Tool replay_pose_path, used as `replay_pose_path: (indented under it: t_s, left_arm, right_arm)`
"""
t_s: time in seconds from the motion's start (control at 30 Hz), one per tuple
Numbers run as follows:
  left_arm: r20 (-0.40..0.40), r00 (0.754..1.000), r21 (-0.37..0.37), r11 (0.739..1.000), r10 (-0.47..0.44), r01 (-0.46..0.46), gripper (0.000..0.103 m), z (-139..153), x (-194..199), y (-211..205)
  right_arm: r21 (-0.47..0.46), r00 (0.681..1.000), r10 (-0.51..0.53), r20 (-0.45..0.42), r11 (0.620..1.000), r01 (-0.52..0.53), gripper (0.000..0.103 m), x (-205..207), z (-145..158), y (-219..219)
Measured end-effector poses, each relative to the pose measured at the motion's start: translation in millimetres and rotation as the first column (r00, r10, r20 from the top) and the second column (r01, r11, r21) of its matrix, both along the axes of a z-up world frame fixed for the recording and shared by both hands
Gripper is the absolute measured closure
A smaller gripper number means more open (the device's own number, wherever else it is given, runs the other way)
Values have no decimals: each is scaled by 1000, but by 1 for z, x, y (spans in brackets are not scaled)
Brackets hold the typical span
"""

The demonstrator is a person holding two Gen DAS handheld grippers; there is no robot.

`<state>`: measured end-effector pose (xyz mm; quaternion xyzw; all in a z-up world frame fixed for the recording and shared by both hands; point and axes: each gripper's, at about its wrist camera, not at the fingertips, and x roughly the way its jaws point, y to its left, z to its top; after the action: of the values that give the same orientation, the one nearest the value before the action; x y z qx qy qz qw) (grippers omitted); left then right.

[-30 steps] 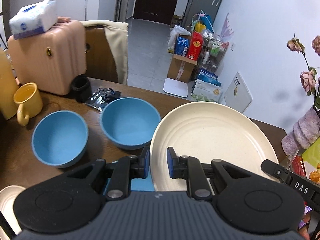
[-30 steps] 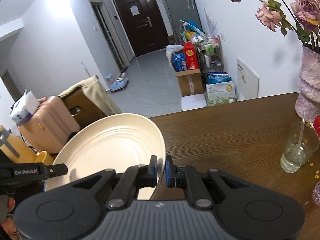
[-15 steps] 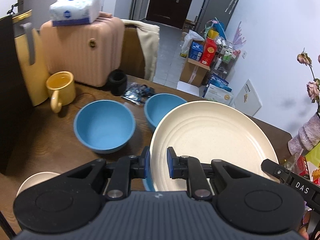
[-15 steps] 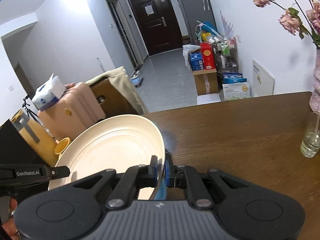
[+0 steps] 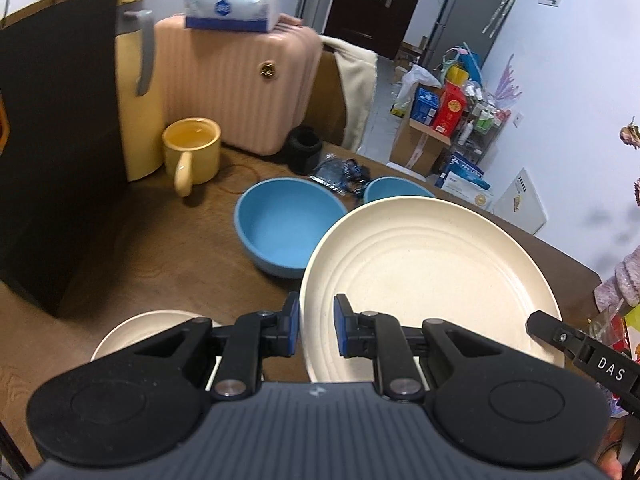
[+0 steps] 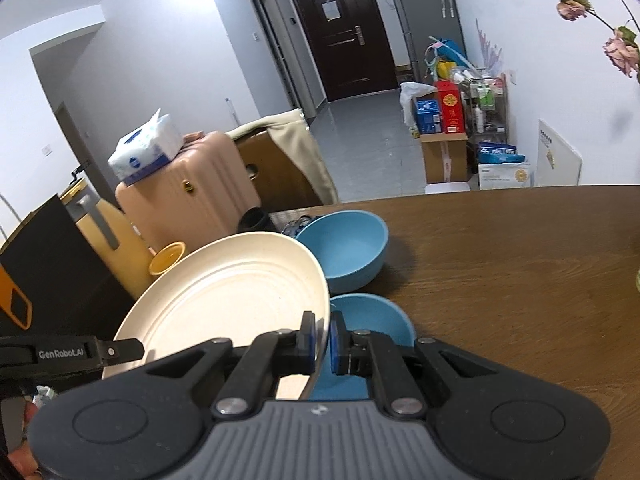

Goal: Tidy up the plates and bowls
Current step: 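Carry the cream plate with both tools toward the plate stack by the black bag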

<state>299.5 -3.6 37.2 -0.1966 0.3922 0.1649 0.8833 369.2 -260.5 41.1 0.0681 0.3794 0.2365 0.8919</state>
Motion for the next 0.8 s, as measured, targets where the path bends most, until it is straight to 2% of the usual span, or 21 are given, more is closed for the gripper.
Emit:
replay_pose_path:
  t_s: [0.8]
  left_arm:
    - [-43,997,-22,998,57,-58,86,-23,-71,68]
  right_arm:
    - [-30,997,71,-20,997,-71,96,-59,-20,76]
